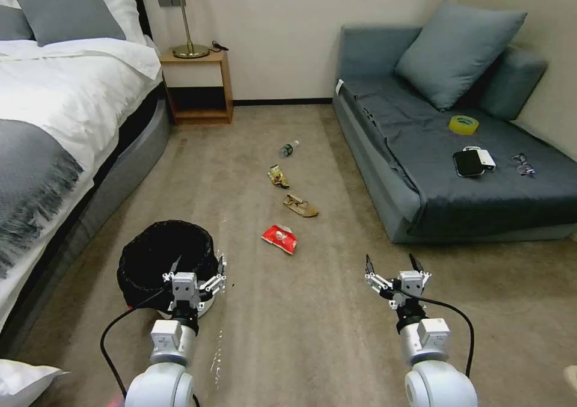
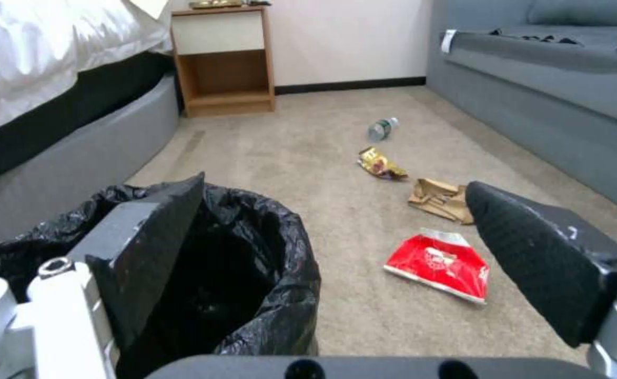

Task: Pick up the trash bin, then pick up the garbage on the floor and place it into the trash bin.

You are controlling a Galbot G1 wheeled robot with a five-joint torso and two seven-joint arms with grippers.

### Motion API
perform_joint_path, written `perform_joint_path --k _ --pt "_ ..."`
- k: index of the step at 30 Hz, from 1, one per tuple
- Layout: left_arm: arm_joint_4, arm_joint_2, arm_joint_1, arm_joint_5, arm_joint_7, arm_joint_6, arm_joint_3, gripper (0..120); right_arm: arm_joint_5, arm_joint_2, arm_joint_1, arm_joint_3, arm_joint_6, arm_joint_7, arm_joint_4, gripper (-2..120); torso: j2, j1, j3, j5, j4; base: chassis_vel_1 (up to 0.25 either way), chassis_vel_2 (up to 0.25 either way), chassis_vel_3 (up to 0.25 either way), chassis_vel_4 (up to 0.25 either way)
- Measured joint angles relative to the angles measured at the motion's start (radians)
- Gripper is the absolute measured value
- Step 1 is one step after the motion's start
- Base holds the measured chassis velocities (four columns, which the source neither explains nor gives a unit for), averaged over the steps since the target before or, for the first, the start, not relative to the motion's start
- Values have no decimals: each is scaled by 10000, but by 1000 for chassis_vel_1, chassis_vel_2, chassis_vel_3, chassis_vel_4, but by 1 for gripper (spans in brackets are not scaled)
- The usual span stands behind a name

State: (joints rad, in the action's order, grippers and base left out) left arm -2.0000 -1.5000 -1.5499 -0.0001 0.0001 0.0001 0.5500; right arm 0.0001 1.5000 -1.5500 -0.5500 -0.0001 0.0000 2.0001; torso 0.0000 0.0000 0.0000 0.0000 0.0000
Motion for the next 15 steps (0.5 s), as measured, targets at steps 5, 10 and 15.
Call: perform_joint_path --k 5,10,15 --pt "0 0 0 0 0 0 0 100 0 0 0 0 0 0 0 100 0 0 0 0 0 0 0 0 0" --pt "0 0 0 0 0 0 0 100 0 0 0 0 0 0 0 100 0 0 0 0 0 0 0 0 0" --pt "0 0 0 0 0 0 0 100 0 1 0 0 0 0 0 100 0 0 0 0 0 0 0 0 0"
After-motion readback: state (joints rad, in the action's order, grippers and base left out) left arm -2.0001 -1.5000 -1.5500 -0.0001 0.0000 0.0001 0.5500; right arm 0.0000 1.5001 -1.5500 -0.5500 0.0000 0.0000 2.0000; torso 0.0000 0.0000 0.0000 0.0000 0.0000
